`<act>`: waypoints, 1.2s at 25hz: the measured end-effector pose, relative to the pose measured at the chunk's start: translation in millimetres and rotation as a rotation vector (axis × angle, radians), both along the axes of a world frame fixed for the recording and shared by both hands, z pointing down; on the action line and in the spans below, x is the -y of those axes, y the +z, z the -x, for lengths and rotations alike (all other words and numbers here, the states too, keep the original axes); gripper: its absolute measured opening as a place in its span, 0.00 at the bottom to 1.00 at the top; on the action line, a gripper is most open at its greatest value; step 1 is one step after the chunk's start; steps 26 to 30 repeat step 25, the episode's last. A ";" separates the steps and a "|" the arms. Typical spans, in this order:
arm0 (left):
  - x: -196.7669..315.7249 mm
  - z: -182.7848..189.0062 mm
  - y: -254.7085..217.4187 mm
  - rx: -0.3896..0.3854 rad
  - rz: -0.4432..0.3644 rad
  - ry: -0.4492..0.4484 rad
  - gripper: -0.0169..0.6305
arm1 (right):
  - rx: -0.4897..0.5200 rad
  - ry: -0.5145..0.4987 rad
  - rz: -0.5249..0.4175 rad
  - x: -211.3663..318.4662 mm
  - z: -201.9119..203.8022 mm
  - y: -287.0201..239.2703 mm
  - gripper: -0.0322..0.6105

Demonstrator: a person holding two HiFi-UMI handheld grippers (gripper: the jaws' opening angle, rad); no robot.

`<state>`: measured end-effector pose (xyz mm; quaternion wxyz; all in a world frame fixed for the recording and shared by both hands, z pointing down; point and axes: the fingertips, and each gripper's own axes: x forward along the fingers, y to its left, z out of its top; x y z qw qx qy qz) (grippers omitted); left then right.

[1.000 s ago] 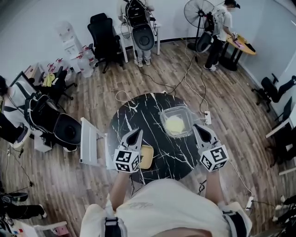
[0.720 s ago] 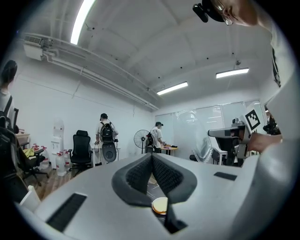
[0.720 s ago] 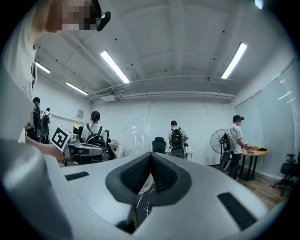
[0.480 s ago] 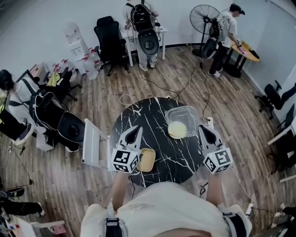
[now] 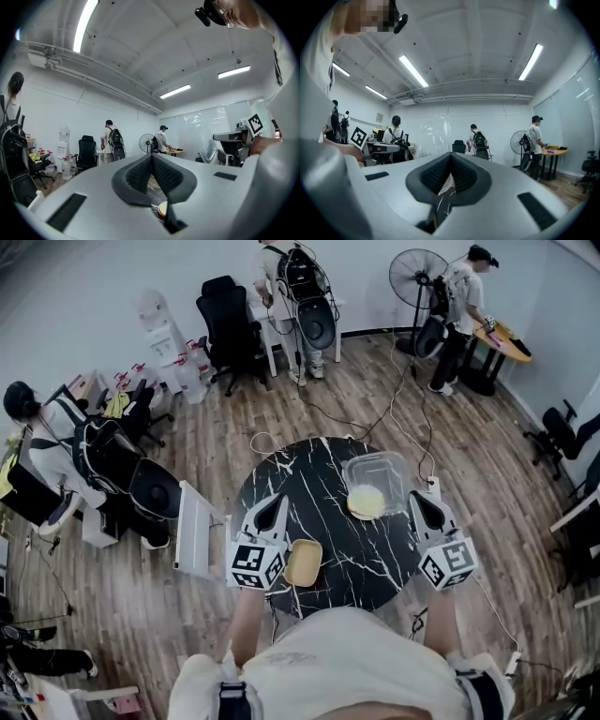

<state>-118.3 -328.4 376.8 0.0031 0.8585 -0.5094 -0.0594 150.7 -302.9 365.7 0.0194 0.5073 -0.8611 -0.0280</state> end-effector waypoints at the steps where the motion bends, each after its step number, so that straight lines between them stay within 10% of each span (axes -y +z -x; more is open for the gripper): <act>1: -1.0 0.3 0.2 0.000 0.001 -0.001 0.05 | -0.003 0.002 -0.002 -0.9 0.6 -0.2 0.06; 30: -1.0 -20.6 10.7 0.010 0.026 0.044 0.05 | -0.020 0.016 0.010 8.0 -11.7 14.3 0.06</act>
